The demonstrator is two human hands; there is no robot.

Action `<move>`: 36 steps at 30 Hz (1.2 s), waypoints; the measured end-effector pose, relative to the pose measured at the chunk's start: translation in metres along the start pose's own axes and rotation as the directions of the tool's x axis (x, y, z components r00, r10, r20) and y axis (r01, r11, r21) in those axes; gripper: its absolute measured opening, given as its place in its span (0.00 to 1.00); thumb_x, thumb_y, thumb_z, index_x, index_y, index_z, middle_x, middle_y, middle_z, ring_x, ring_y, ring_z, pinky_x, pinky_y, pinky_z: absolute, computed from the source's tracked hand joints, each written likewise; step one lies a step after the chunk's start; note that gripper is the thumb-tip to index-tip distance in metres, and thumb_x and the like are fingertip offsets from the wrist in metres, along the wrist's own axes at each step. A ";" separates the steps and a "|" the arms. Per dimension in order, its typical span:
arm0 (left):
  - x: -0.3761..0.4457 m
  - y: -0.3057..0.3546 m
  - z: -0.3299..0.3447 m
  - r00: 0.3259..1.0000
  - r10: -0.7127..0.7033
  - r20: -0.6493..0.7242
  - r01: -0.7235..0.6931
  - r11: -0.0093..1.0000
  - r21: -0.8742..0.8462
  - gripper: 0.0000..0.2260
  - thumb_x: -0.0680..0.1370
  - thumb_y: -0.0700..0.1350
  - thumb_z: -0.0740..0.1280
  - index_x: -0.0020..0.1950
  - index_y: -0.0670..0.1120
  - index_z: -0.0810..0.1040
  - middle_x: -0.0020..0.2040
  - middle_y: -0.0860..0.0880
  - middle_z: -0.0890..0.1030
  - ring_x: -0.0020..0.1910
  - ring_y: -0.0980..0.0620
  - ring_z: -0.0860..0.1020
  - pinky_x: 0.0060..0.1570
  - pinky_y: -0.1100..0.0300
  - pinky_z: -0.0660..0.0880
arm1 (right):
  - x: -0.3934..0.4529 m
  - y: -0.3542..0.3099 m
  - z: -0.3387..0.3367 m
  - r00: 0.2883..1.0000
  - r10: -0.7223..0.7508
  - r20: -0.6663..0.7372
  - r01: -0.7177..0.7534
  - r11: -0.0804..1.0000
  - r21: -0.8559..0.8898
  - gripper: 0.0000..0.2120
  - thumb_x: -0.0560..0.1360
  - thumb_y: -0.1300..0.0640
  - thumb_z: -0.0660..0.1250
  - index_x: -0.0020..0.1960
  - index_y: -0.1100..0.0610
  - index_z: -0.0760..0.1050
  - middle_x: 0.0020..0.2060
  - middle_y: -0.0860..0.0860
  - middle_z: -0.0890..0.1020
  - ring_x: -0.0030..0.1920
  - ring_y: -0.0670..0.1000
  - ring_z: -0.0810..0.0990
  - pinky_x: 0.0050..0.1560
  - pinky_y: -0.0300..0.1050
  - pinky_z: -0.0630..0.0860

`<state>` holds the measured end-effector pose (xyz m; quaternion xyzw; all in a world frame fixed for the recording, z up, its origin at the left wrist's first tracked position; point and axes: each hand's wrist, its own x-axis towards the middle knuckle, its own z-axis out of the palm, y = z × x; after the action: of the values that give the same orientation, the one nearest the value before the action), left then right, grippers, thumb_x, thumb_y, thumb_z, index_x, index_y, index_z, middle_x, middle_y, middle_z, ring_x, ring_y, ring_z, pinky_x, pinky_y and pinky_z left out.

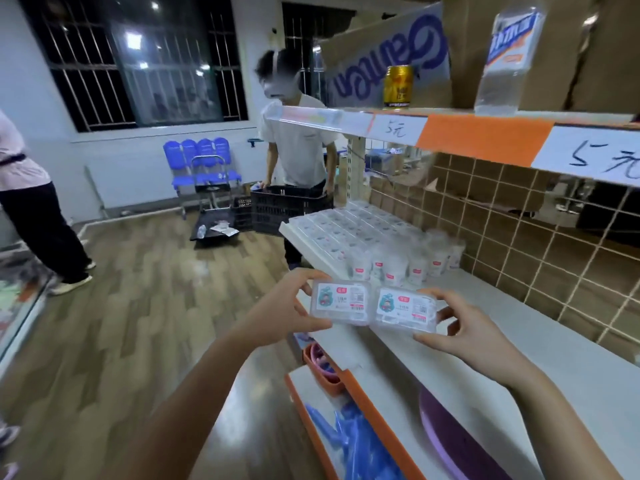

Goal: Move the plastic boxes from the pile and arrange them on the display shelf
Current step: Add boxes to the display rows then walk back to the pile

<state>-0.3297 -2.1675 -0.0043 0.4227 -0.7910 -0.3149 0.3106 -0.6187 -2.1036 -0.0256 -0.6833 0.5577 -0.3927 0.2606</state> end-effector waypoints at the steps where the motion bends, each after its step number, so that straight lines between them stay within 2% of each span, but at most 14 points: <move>1: 0.016 -0.010 -0.008 1.000 -0.002 -0.006 0.002 1.000 0.008 0.27 0.67 0.39 0.77 0.61 0.53 0.71 0.54 0.54 0.75 0.43 0.68 0.73 0.36 0.72 0.72 | 0.019 -0.001 0.003 1.000 -0.010 -0.004 0.010 1.000 -0.002 0.25 0.68 0.57 0.76 0.56 0.38 0.69 0.52 0.39 0.77 0.46 0.43 0.76 0.40 0.32 0.71; 3: 0.046 -0.031 -0.022 1.000 -0.009 -0.014 0.009 1.000 0.008 0.27 0.66 0.39 0.78 0.59 0.56 0.71 0.52 0.53 0.76 0.42 0.67 0.73 0.37 0.71 0.72 | 0.055 -0.002 0.007 1.000 -0.028 -0.003 0.028 1.000 -0.010 0.26 0.68 0.58 0.76 0.55 0.37 0.67 0.52 0.38 0.75 0.46 0.41 0.75 0.41 0.29 0.69; 5: 0.074 -0.047 -0.036 1.000 -0.013 -0.027 0.013 1.000 0.004 0.27 0.66 0.37 0.78 0.56 0.58 0.71 0.47 0.56 0.75 0.38 0.70 0.72 0.36 0.71 0.70 | 0.091 0.000 0.013 0.999 -0.037 0.008 0.037 0.998 -0.041 0.26 0.68 0.58 0.76 0.54 0.37 0.67 0.51 0.38 0.75 0.46 0.40 0.74 0.42 0.27 0.68; 9: 0.119 -0.077 -0.062 0.999 0.032 -0.026 -0.031 0.999 0.024 0.26 0.66 0.33 0.76 0.61 0.46 0.72 0.48 0.57 0.70 0.36 0.75 0.72 0.35 0.76 0.69 | 0.155 0.006 0.027 0.999 -0.034 0.002 0.034 0.995 -0.096 0.26 0.67 0.56 0.76 0.56 0.40 0.66 0.53 0.39 0.73 0.48 0.38 0.73 0.42 0.26 0.68; 12: 0.150 -0.112 -0.078 0.997 0.073 -0.024 -0.073 0.997 0.016 0.28 0.65 0.30 0.76 0.62 0.39 0.72 0.50 0.53 0.71 0.42 0.76 0.73 0.38 0.77 0.70 | 0.194 0.010 0.042 1.000 -0.003 0.005 0.004 0.994 -0.114 0.26 0.68 0.57 0.75 0.59 0.45 0.67 0.50 0.38 0.71 0.41 0.41 0.73 0.37 0.25 0.69; 13: 0.161 -0.124 -0.083 0.997 0.081 -0.019 -0.080 0.997 0.019 0.28 0.65 0.30 0.76 0.62 0.40 0.72 0.51 0.53 0.71 0.44 0.75 0.73 0.39 0.77 0.70 | 0.206 0.011 0.046 1.000 0.007 0.003 -0.006 0.992 -0.122 0.26 0.68 0.57 0.75 0.61 0.45 0.67 0.50 0.39 0.70 0.40 0.41 0.72 0.36 0.24 0.69; 15: 0.185 -0.148 -0.095 0.996 0.093 -0.002 -0.093 0.995 0.035 0.28 0.65 0.32 0.77 0.61 0.47 0.72 0.52 0.56 0.71 0.45 0.71 0.75 0.40 0.76 0.71 | 0.234 0.016 0.057 1.000 -0.005 -0.026 0.001 0.986 -0.167 0.28 0.67 0.56 0.76 0.62 0.46 0.67 0.52 0.43 0.72 0.44 0.39 0.72 0.40 0.23 0.67; 18: 0.223 -0.184 -0.116 0.989 0.144 0.034 -0.146 0.985 0.088 0.31 0.65 0.41 0.79 0.58 0.65 0.69 0.55 0.62 0.71 0.49 0.57 0.77 0.44 0.68 0.74 | 0.272 0.020 0.077 0.998 0.000 -0.064 -0.014 0.976 -0.218 0.28 0.67 0.54 0.76 0.61 0.45 0.67 0.56 0.45 0.72 0.50 0.34 0.70 0.45 0.21 0.65; 21: 0.262 -0.217 -0.139 0.977 0.196 0.086 -0.204 0.975 0.094 0.27 0.64 0.52 0.77 0.55 0.73 0.68 0.60 0.60 0.72 0.54 0.52 0.75 0.46 0.64 0.75 | 0.304 0.019 0.097 0.990 0.056 -0.129 -0.087 0.964 -0.251 0.28 0.67 0.51 0.76 0.61 0.43 0.66 0.55 0.44 0.70 0.50 0.37 0.71 0.45 0.24 0.67; 23: 0.287 -0.232 -0.153 0.972 0.196 0.131 -0.207 0.975 0.077 0.28 0.65 0.51 0.78 0.56 0.73 0.68 0.60 0.64 0.71 0.53 0.54 0.75 0.49 0.61 0.75 | 0.321 0.018 0.110 0.979 0.104 -0.174 -0.147 0.954 -0.260 0.28 0.67 0.49 0.76 0.61 0.42 0.65 0.55 0.43 0.69 0.49 0.38 0.71 0.43 0.25 0.67; 26: 0.324 -0.257 -0.165 0.962 0.177 0.208 -0.184 0.983 0.014 0.28 0.67 0.47 0.78 0.57 0.69 0.69 0.58 0.62 0.72 0.48 0.58 0.73 0.45 0.64 0.73 | 0.344 0.017 0.129 0.957 0.184 -0.223 -0.244 0.928 -0.281 0.28 0.67 0.45 0.74 0.62 0.42 0.65 0.56 0.41 0.68 0.49 0.37 0.71 0.41 0.29 0.68; 30: 0.369 -0.290 -0.168 0.929 0.201 0.310 -0.198 0.979 -0.042 0.28 0.64 0.55 0.77 0.61 0.66 0.70 0.60 0.57 0.74 0.56 0.50 0.75 0.53 0.53 0.77 | 0.368 0.025 0.149 0.925 0.255 -0.281 -0.336 0.896 -0.291 0.30 0.67 0.44 0.74 0.65 0.45 0.66 0.56 0.41 0.68 0.48 0.37 0.71 0.40 0.28 0.67; 36: 0.429 -0.312 -0.155 0.894 0.220 0.391 -0.200 0.975 -0.092 0.26 0.69 0.47 0.76 0.63 0.61 0.69 0.59 0.60 0.71 0.47 0.62 0.72 0.44 0.68 0.70 | 0.396 0.041 0.156 0.862 0.356 -0.360 -0.458 0.852 -0.253 0.30 0.68 0.45 0.73 0.67 0.46 0.66 0.57 0.42 0.67 0.47 0.38 0.71 0.42 0.26 0.65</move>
<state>-0.2576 -2.7134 -0.0508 0.2540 -0.8706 -0.3783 0.1854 -0.4847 -2.5092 -0.0476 -0.5140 0.7816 -0.3275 0.1328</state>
